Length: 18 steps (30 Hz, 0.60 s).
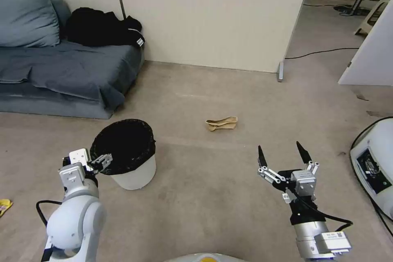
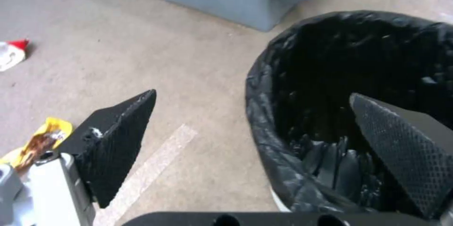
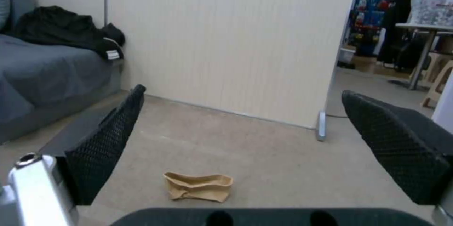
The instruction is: Pick up the trash bin, then pick up the garbage from the floor and place it into the trash bin.
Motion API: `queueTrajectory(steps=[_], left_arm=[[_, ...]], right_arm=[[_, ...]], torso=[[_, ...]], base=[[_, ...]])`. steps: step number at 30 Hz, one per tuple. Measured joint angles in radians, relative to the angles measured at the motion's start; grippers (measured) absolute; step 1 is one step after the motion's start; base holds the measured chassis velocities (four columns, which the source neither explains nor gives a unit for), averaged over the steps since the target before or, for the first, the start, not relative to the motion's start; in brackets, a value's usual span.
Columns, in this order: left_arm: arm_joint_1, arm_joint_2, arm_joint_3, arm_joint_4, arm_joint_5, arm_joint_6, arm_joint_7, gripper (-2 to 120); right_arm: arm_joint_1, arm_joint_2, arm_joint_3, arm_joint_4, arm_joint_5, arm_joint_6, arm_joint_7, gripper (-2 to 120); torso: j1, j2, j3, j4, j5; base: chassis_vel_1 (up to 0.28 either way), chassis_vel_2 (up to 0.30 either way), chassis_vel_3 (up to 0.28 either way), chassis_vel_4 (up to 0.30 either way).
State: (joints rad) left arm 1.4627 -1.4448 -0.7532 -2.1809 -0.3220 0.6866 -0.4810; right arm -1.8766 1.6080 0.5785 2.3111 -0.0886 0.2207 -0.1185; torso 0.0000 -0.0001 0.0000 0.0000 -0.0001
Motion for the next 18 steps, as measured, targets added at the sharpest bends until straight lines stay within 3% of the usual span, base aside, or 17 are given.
queueTrajectory(steps=[18], left_arm=[[-0.087, 0.011, -0.027, 0.166, -0.067, 0.032, -0.013, 100]], right_arm=[[0.002, 0.000, 0.002, -0.011, 0.006, 0.000, -0.001, 100]], torso=[[0.000, 0.000, 0.000, 0.0001, 0.0000]], base=[[0.000, 0.000, 0.000, 0.000]])
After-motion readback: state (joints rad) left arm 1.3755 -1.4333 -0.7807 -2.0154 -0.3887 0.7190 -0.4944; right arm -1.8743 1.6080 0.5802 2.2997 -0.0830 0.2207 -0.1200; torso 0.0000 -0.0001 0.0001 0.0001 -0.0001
